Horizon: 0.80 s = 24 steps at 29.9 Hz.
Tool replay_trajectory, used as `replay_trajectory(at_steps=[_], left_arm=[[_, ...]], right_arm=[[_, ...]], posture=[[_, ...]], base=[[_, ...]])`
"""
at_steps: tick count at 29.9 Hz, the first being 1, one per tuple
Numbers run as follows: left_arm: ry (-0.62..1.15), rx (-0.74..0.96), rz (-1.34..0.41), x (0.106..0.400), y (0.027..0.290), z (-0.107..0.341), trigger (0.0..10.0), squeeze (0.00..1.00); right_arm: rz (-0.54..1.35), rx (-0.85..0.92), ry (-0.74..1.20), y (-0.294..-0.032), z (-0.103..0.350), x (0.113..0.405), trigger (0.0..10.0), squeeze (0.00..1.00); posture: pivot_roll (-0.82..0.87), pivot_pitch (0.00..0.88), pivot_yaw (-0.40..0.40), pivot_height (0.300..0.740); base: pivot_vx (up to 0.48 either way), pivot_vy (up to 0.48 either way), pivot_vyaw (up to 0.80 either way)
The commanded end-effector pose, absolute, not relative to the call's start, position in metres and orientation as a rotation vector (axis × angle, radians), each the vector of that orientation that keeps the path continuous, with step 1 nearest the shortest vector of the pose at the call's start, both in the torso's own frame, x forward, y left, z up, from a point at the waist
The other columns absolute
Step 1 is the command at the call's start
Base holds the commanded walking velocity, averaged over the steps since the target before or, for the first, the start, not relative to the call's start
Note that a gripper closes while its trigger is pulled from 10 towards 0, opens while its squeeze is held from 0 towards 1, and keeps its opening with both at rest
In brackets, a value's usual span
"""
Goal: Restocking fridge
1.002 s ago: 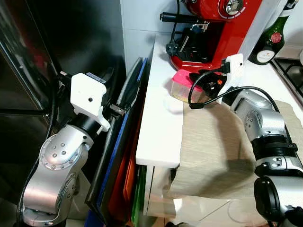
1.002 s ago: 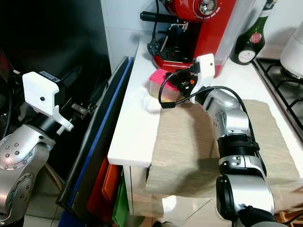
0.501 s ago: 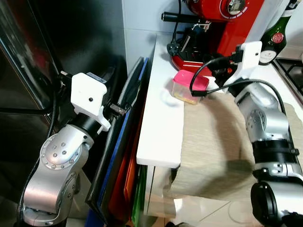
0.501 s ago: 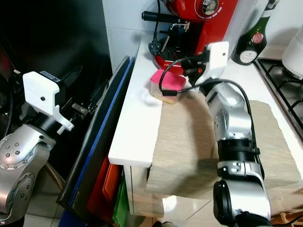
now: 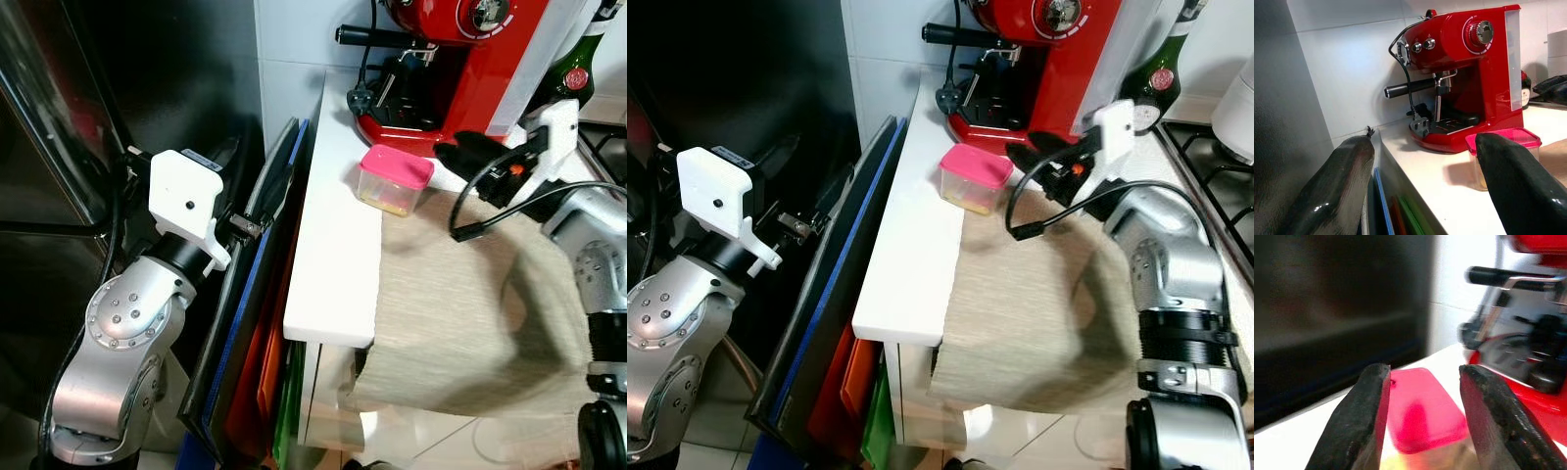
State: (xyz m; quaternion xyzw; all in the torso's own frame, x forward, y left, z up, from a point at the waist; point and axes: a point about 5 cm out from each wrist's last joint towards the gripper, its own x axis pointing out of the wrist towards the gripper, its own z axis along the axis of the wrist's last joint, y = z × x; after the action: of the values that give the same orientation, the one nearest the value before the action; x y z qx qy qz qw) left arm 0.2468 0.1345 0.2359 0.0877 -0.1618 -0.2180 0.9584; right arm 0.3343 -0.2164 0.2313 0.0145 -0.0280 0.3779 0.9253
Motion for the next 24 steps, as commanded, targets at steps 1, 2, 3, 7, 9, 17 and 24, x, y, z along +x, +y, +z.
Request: replay_trajectory(at_steps=[1, 2, 3, 7, 9, 17, 24], left_arm=[[-0.341, 0.183, -0.414, 0.249, 0.138, 0.239, 10.0, 0.00], [-0.341, 0.183, -0.413, 0.249, 0.138, 0.239, 10.0, 0.00], [-0.341, 0.182, -0.413, 0.249, 0.138, 0.239, 10.0, 0.00], [-0.340, 0.183, -0.413, 0.249, 0.139, 0.239, 10.0, 0.00], [-0.341, 0.186, -0.412, 0.249, 0.139, 0.239, 10.0, 0.00], [-0.340, 0.191, -0.407, 0.248, 0.140, 0.239, 10.0, 0.00], [-0.342, 0.196, -0.408, 0.248, 0.141, 0.240, 10.0, 0.00]], right_arm=[[0.825, 0.020, -0.046, -0.213, 0.234, 0.335, 10.0, 1.00], [0.827, 0.023, -0.040, -0.212, 0.233, 0.336, 10.0, 1.00], [0.839, 0.027, -0.032, -0.210, 0.232, 0.336, 10.0, 1.00], [0.885, 0.031, 0.008, -0.197, 0.222, 0.337, 10.0, 1.00], [0.894, 0.040, 0.029, -0.195, 0.218, 0.338, 10.0, 1.00], [0.807, -0.006, 0.022, -0.200, 0.216, 0.349, 10.0, 1.00], [0.795, -0.016, 0.026, -0.202, 0.213, 0.349, 10.0, 1.00]], posture=[[0.14, 0.000, -0.036, 0.740], [0.14, 0.001, -0.035, 0.740], [0.14, 0.002, -0.036, 0.740], [0.14, 0.003, -0.036, 0.740], [0.14, 0.004, -0.037, 0.740], [0.15, 0.003, -0.037, 0.740], [0.16, 0.000, -0.038, 0.740]], base=[[0.000, 0.000, 0.00], [0.000, 0.000, 0.00], [0.000, 0.000, 0.00], [0.000, 0.000, 0.00], [0.000, 0.000, 0.00], [0.000, 0.000, 0.00], [0.000, 0.000, 0.00]])
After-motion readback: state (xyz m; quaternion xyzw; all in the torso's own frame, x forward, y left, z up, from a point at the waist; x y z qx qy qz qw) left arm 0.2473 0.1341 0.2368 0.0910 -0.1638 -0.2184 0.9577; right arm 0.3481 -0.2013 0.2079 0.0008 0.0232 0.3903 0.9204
